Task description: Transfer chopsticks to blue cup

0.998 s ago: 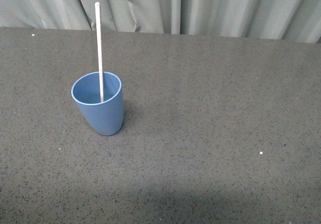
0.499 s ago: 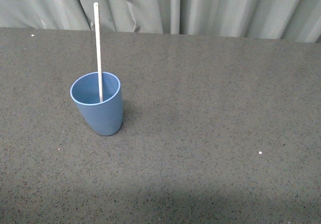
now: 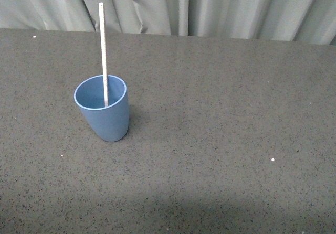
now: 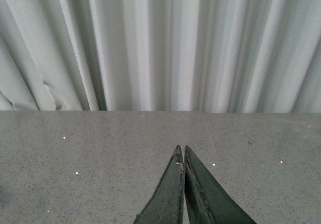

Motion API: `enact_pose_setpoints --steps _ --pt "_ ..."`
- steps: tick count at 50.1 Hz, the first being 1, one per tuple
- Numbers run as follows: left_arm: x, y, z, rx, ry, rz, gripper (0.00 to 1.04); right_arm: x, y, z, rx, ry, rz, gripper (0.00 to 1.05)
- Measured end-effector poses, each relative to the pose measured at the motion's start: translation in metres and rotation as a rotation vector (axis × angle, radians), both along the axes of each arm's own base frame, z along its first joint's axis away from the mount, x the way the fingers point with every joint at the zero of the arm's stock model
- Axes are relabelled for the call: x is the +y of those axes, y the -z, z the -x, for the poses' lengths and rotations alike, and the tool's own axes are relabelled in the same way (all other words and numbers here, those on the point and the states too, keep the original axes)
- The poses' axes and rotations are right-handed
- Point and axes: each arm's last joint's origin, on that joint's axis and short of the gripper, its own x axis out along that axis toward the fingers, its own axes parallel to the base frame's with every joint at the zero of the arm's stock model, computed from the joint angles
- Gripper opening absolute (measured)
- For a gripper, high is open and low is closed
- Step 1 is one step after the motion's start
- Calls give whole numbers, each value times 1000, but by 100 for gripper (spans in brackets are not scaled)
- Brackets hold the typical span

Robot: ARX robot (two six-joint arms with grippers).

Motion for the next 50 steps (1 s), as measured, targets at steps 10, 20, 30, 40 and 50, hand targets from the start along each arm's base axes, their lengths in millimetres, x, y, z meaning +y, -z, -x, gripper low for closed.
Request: enact_pose_setpoints --steps 10,20,30,40,50 --pt "0 0 0 0 0 0 98 0 0 3 1 0 0 1" --pt "0 0 0 0 0 0 98 0 3 13 3 -1 0 1" --pt "0 0 0 0 0 0 98 0 3 13 6 -1 2 18" --pt "0 0 0 0 0 0 98 0 3 13 6 -1 2 60" --pt "0 0 0 0 0 0 98 0 3 13 6 -1 2 96"
